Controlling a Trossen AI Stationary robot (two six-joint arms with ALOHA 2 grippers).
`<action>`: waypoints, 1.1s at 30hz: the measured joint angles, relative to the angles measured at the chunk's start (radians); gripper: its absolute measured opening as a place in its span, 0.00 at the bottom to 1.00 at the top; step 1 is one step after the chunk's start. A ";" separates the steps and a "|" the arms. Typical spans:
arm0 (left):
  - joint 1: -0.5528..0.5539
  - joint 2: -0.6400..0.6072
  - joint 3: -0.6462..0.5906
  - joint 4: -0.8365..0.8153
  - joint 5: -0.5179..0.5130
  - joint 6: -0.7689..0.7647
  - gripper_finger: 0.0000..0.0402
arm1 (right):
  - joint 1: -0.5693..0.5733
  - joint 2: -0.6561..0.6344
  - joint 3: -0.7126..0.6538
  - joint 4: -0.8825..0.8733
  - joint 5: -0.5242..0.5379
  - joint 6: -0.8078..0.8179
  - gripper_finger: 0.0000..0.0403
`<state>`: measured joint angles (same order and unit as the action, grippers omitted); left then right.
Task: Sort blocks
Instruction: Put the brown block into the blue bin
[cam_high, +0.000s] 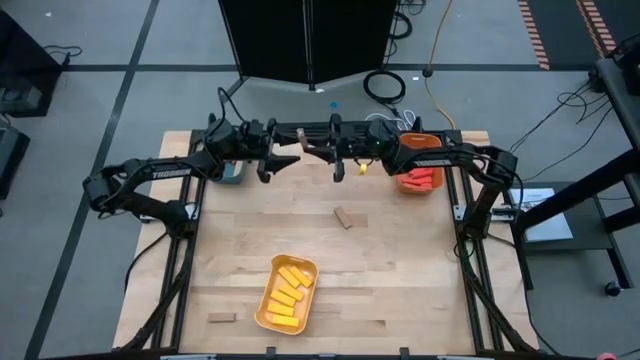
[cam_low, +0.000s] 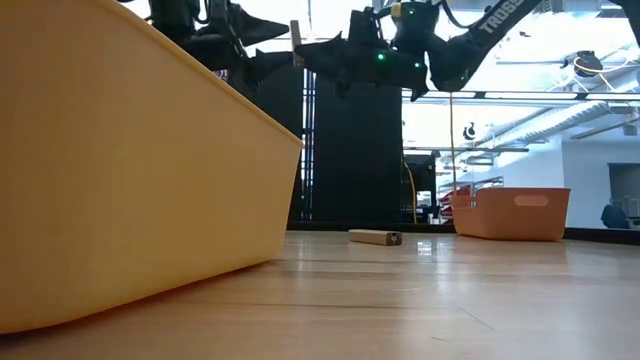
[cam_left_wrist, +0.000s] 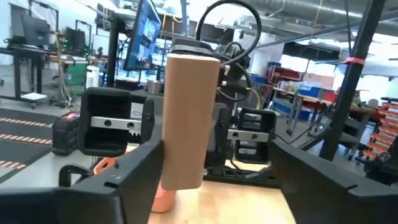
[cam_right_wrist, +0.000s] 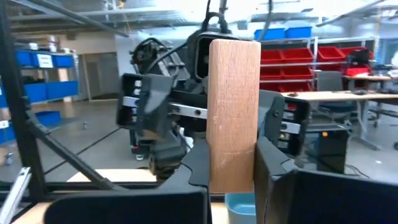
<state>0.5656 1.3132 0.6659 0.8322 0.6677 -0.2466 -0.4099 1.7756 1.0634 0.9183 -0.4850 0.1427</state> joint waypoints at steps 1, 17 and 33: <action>0.003 0.000 0.000 0.000 -0.008 0.000 0.74 | 0.000 0.000 0.002 -0.005 0.012 0.000 0.04; 0.039 0.003 0.004 -0.001 -0.195 0.029 0.77 | 0.031 0.006 0.004 -0.054 0.141 -0.044 0.04; 0.045 0.003 0.003 0.006 -0.205 0.100 0.77 | 0.044 0.005 0.006 -0.060 0.188 -0.078 0.04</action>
<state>0.6105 1.3159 0.6693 0.8381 0.4625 -0.1461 -0.3654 1.7805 1.0691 0.8587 -0.2966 0.0651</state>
